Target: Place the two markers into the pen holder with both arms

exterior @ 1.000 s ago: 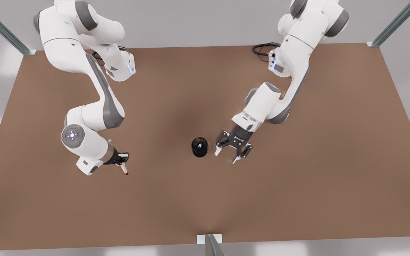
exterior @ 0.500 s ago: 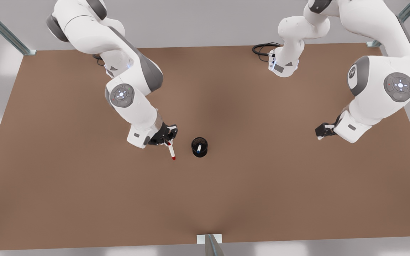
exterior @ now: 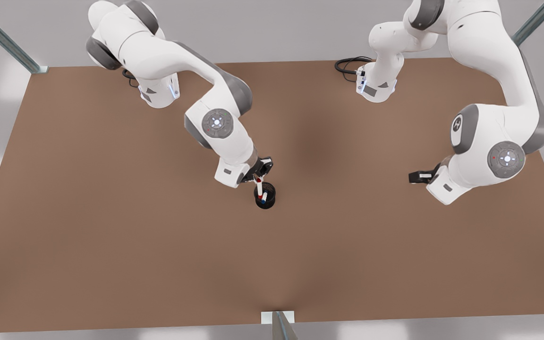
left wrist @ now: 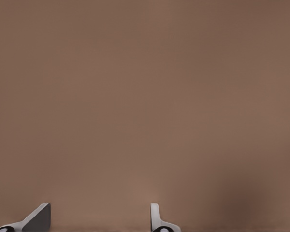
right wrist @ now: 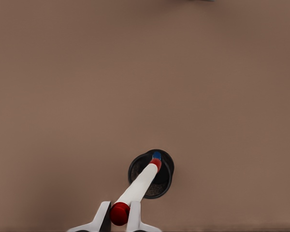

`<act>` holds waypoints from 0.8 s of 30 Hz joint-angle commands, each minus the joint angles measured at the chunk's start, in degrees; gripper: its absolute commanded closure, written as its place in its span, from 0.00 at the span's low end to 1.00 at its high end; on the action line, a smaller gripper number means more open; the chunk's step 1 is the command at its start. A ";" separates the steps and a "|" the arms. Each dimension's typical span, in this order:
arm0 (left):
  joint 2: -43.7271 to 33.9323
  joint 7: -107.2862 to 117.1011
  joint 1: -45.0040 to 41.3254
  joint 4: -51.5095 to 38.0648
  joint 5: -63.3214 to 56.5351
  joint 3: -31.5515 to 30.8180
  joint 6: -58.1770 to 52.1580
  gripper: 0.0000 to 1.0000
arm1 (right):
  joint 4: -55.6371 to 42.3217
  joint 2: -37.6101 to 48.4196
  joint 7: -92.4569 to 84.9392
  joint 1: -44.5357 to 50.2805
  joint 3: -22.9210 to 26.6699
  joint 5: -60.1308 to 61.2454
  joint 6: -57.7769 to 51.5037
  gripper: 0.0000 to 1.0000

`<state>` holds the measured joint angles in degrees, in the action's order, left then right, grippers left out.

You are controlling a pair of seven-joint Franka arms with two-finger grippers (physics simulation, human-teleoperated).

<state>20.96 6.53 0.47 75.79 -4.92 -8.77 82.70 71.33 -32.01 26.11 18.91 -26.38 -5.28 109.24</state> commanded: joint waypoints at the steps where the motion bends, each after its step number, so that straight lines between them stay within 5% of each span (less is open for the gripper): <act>1: 0.30 -2.14 0.05 -0.03 -0.09 -0.02 -0.52 0.00 | 0.13 -0.33 8.08 0.42 -0.07 -1.49 -1.40 0.78; 11: 1.27 -2.14 0.41 -0.03 -0.09 0.07 -0.34 0.00 | 1.36 -2.70 8.08 2.36 -0.07 -3.86 -1.40 0.76; 12: 1.54 -2.14 0.41 -0.03 -0.09 0.07 -0.34 0.00 | 1.45 -2.70 8.08 2.35 -0.07 -3.86 -1.40 0.68; 13: 1.62 -2.14 0.49 -0.03 -0.09 0.07 -0.34 0.00 | 1.36 -2.88 8.08 2.27 -0.07 -3.86 -1.40 0.00; 19: 1.71 -2.05 0.49 -0.03 0.00 0.07 -0.34 0.00 | 0.74 -2.44 7.56 -0.19 0.02 -4.48 -1.22 0.00; 23: 0.92 -2.31 0.58 -0.38 -0.18 -0.02 -0.43 0.00 | 1.09 12.06 -9.67 -23.39 -0.43 -5.44 -13.34 0.00; 24: 1.19 -2.05 -0.03 -0.56 -0.26 -0.10 0.53 0.00 | 4.52 17.41 -11.25 -20.51 6.15 -5.09 -15.11 0.00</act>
<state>22.19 4.95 0.70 75.37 -5.03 -8.84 82.58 74.58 -17.27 28.66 0.64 -19.38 -10.35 101.87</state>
